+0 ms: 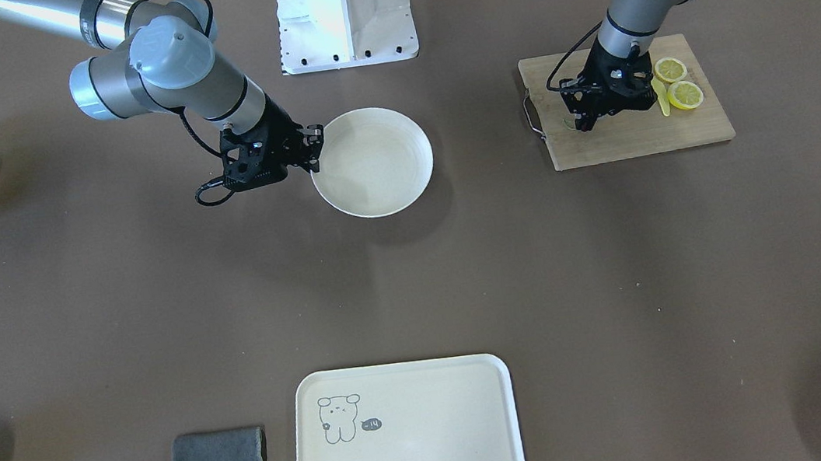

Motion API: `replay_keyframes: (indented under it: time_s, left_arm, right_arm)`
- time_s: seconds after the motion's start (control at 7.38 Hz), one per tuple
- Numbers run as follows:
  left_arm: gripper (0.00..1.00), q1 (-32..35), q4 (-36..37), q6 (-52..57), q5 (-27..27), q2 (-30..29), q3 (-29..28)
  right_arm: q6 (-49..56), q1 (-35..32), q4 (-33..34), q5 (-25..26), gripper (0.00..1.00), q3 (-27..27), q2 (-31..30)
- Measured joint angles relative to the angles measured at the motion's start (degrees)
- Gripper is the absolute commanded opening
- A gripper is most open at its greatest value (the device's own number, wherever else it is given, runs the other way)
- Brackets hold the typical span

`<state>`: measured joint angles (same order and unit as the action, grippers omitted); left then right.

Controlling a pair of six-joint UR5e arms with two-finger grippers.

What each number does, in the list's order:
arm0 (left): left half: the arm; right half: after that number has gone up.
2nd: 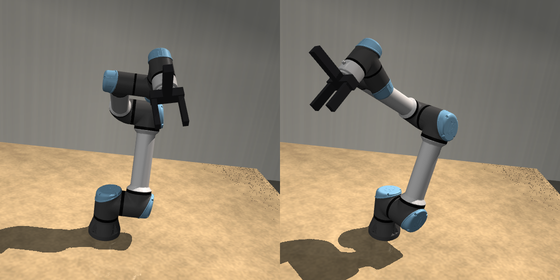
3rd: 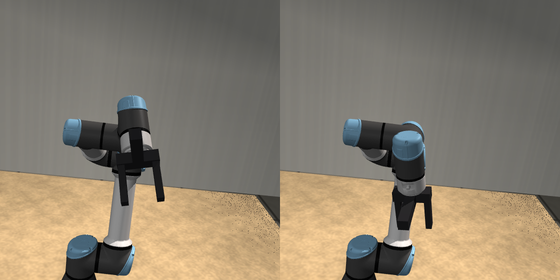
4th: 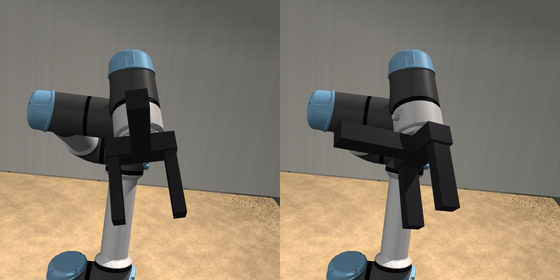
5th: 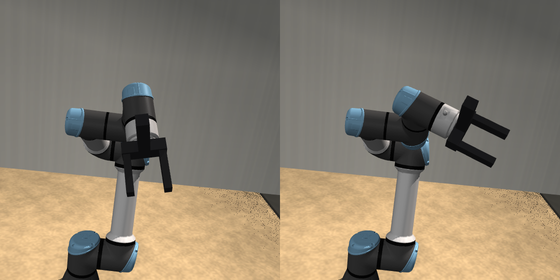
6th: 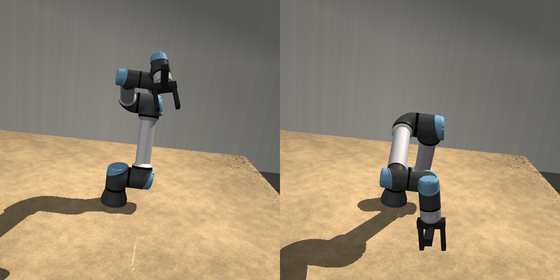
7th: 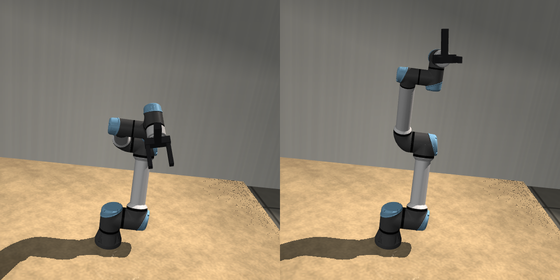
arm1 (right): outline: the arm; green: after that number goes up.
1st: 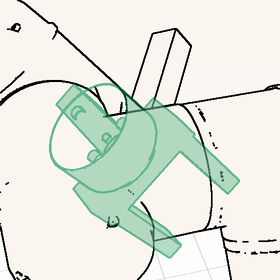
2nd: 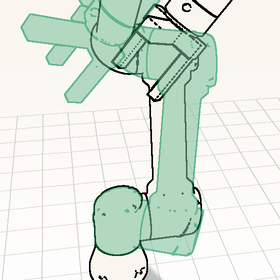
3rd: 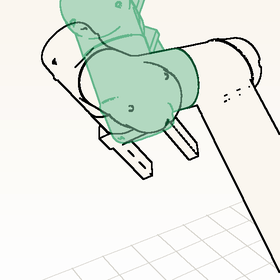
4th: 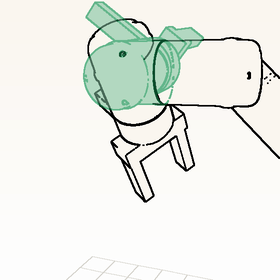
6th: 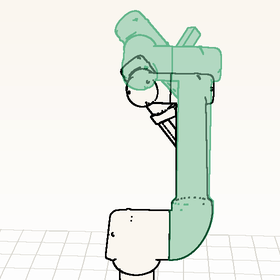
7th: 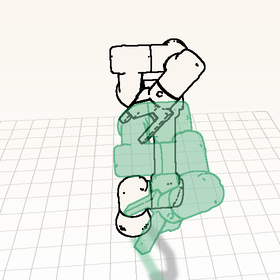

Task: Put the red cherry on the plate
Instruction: 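Open the left gripper over the plate while the right gripper withdraws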

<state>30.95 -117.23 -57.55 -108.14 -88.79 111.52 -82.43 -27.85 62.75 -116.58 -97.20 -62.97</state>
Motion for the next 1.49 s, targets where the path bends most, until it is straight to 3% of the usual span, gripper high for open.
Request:
replay_keyframes:
  time_s: [0.14,0.41,0.54,0.81,1.22,1.49]
  left_arm:
    - [0.00,0.04,0.06,-0.04,-0.17,-0.61,0.62]
    - [0.00,-0.07,3.05,-3.04,-0.37,-7.19,0.86]
    - [0.00,-0.39,8.79,-6.15,-0.39,-15.37,-0.29]
    - [0.00,-2.51,17.43,-12.20,-0.21,-28.68,-3.87]
    - [0.00,-7.66,14.43,-19.92,3.50,-37.67,-12.65]
    - [0.00,-9.92,11.31,-22.35,6.58,-40.48,-17.48]
  right_arm:
    - [-1.21,0.99,0.00,1.31,0.99,-0.03,0.05]
    - [-3.15,2.02,0.25,4.39,1.00,-2.07,-0.40]
    - [-3.20,0.99,1.59,4.99,1.00,-5.39,-1.83]
    - [-0.89,-6.27,6.11,0.80,1.00,-11.09,-5.12]
    - [11.73,-16.58,7.16,-6.62,1.00,-14.32,-12.38]
    - [19.48,-20.84,6.95,-9.58,1.00,-15.19,-16.87]
